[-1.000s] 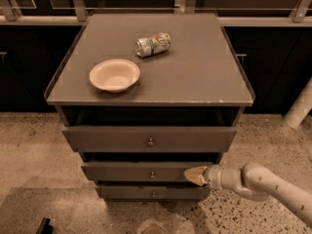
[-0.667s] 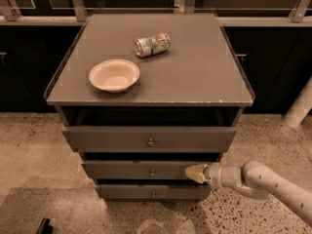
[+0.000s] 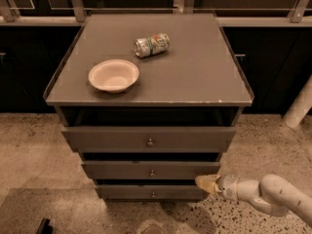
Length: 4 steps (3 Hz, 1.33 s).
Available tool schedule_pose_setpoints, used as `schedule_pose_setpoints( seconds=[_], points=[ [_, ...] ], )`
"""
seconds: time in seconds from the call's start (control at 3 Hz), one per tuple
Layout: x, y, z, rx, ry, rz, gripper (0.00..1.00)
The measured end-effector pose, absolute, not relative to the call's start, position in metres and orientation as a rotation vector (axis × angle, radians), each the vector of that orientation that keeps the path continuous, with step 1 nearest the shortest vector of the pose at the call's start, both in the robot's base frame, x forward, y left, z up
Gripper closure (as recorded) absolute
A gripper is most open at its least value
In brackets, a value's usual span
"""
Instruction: Close middle drawer
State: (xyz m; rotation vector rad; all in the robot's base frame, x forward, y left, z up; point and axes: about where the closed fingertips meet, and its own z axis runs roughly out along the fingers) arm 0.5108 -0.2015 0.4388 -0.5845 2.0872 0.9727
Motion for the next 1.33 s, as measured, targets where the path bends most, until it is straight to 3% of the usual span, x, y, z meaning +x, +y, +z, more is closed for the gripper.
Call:
schedule_pose_setpoints(
  seconds=[0.33, 1.33],
  points=[
    [0.509, -0.2032, 0.4393, -0.58, 2.087, 0.975, 0.81],
    [0.509, -0.2032, 0.4393, -0.58, 2.087, 0.975, 0.11]
  ],
)
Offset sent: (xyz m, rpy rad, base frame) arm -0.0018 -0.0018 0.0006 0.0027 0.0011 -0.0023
